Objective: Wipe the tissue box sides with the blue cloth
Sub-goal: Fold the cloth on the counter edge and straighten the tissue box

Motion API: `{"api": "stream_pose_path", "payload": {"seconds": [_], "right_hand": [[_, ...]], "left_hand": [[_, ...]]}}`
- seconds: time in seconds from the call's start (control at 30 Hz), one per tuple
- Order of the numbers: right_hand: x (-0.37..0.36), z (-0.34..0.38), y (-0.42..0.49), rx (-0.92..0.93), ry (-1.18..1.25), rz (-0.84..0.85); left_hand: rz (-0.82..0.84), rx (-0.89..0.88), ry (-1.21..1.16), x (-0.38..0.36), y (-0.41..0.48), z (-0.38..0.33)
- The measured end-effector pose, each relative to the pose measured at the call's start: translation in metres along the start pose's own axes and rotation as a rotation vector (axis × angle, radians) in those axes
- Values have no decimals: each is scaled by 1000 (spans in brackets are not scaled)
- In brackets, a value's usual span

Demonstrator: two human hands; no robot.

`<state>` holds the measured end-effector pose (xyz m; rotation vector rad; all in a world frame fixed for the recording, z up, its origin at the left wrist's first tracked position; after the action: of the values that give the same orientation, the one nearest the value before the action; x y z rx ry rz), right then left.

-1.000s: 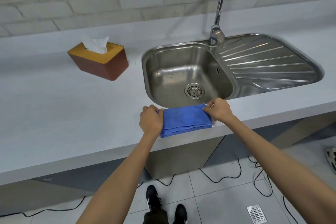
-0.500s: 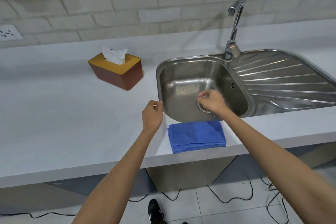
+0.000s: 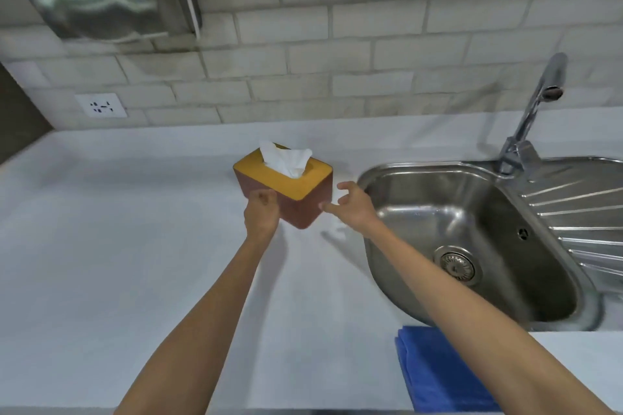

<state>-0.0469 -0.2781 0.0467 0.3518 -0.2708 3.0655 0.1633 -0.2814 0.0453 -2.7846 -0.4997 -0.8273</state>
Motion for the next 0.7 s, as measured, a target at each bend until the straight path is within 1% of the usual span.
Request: {"api": "stream_pose_path", "payload": {"seconds": [0.07, 0.13, 0.23, 0.33, 0.47, 0.53, 0.63, 0.7], "right_hand": [[-20, -1, 8, 7, -42, 7], [-34, -6, 16, -1, -59, -25], [-49, -13, 29, -21, -74, -81], [-54, -10, 44, 36, -77, -119], [-46, -9, 64, 60, -19, -140], [-36, -8, 75, 48, 52, -173], [-15, -9, 96, 6, 137, -269], [-2, -3, 111, 18, 132, -333]], "left_hand": [[-31, 44, -21, 12, 27, 10], [-45, 98, -36, 21, 54, 23], [4, 141, -57, 25, 91, 39], [69, 143, -98, 21, 121, 44], [123, 132, -102, 11, 151, 45], [140, 145, -133, 4, 159, 45], [187, 123, -196, -14, 165, 40], [218, 101, -203, -24, 168, 33]]}}
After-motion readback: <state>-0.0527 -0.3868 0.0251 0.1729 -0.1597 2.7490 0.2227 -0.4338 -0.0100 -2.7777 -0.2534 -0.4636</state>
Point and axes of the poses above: each hand's wrist, its own y-axis towards the middle knuckle, its own x-axis out of the back of the hand, z = x × y, the point moved 9 cm from there along y, towards the middle knuckle, and after that the axes turned 12 degrees about y, right-handed, at the moved point
